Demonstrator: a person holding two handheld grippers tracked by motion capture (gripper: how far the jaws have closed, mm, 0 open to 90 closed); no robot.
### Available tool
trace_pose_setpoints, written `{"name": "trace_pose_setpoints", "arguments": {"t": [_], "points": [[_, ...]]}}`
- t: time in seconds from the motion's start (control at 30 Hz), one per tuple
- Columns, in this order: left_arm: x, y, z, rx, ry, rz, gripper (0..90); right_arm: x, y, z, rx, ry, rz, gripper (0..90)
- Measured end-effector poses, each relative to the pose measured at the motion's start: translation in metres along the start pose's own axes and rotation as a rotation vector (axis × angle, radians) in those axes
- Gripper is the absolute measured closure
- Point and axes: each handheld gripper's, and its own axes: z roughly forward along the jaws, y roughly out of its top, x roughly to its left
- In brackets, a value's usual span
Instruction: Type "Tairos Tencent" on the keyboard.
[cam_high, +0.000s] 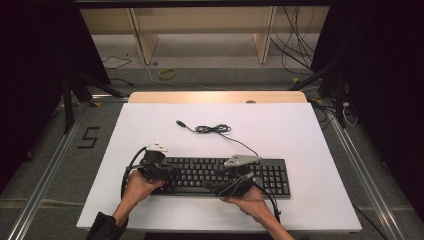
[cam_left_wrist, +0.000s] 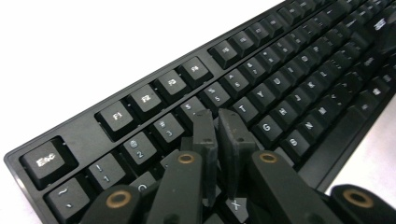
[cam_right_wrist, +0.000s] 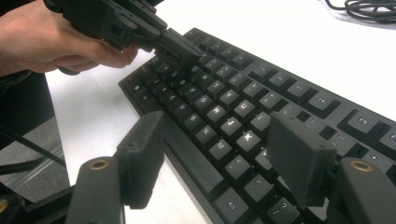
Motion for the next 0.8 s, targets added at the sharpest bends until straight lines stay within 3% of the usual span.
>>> {"name": "trace_pose_setpoints", "arguments": {"t": [0.23,0.8], "points": [[0.000,0.000,-0.004,-0.013,-0.009,-0.014,76.6,0.000,0.000,0.001,0.002,-0.001,0.002,37.6],[-0.002,-0.005,-0.014,-0.062,-0.051,-0.045,44.6,-0.001,0.003,0.007,0.013,-0.007,-0.001,43.5]]}}
